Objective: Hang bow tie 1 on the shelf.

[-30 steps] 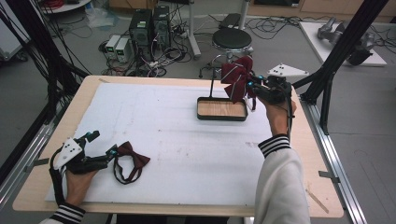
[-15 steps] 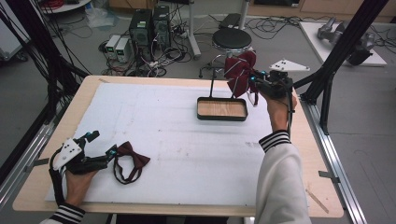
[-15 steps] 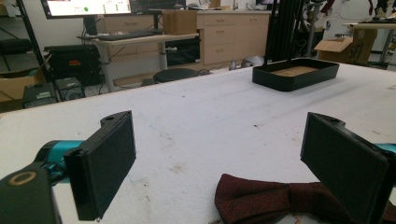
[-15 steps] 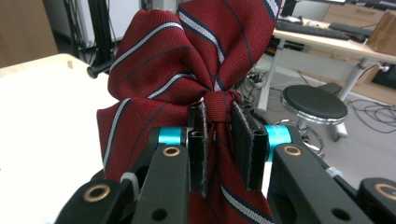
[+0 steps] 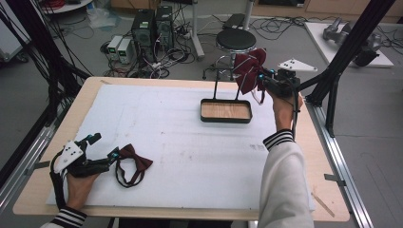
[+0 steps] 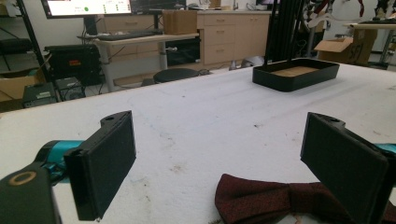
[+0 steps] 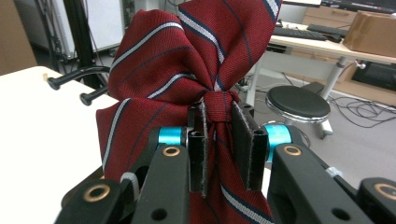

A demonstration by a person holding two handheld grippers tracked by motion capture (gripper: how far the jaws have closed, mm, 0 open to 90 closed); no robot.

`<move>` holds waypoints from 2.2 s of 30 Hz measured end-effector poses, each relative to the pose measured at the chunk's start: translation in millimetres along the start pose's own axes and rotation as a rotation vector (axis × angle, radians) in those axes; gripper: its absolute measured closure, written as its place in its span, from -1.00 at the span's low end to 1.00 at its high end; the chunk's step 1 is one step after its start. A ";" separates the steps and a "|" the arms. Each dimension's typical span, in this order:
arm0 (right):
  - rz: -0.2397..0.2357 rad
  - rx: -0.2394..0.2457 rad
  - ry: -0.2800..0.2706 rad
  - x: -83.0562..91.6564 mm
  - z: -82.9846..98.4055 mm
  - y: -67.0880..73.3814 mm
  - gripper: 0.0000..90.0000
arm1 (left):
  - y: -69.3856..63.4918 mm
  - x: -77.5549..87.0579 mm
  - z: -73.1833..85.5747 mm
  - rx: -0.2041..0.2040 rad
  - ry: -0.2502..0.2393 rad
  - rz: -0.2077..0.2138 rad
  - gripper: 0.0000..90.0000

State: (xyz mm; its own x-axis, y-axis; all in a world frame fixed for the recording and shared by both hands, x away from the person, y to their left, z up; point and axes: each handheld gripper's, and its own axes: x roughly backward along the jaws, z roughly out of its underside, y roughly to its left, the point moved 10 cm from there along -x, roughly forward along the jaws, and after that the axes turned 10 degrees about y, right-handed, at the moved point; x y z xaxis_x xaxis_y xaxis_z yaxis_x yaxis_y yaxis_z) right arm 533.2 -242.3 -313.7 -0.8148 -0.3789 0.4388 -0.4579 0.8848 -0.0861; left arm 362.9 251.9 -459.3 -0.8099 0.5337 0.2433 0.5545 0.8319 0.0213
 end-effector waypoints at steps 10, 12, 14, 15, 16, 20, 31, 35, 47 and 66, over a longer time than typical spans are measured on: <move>0.043 -0.028 0.015 -1.3 7.2 -16.0 0.71 | -0.3 -0.2 -0.1 0.001 -0.002 -0.001 -0.76; 0.058 -0.037 0.012 -1.5 7.8 -19.2 0.71 | -0.3 -0.2 -0.1 0.001 -0.001 -0.001 -0.76; 0.076 -0.037 0.013 -1.4 8.7 -22.6 0.71 | -0.1 0.0 0.0 -0.001 0.001 -0.001 -0.76; 0.083 -0.037 0.010 -1.4 8.7 -24.2 0.71 | -0.1 -0.1 -0.1 -0.001 -0.001 -0.002 -0.76; 0.090 -0.040 0.009 -1.5 8.6 -25.8 0.71 | -0.3 -0.1 0.0 0.001 -0.001 -0.001 -0.76; 0.116 -0.034 0.027 -2.3 10.0 -31.7 0.70 | -0.1 -0.1 -0.1 0.000 -0.001 -0.002 -0.76; 0.154 -0.021 0.086 -0.7 25.0 -46.5 0.70 | -0.4 -0.2 0.0 0.000 0.000 -0.001 -0.76; 0.161 -0.025 0.114 -1.0 33.5 -50.0 0.70 | -0.5 -0.2 0.1 -0.001 0.000 -0.002 -0.76; 0.202 0.017 0.172 -3.6 40.9 -53.0 0.68 | -0.5 -0.2 0.0 -0.001 0.000 -0.001 -0.76; 0.184 0.054 0.272 -21.1 55.1 -45.4 0.61 | -0.6 -0.2 0.1 -0.003 0.000 -0.001 -0.76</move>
State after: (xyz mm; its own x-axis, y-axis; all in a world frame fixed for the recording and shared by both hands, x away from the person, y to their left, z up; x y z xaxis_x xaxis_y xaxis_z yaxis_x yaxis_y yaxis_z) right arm 551.6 -289.5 -368.4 -0.7640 -0.1210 0.6338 -0.3356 0.9135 -0.2302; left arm 362.6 251.3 -459.4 -0.8105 0.5329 0.2430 0.5544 0.8319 0.0248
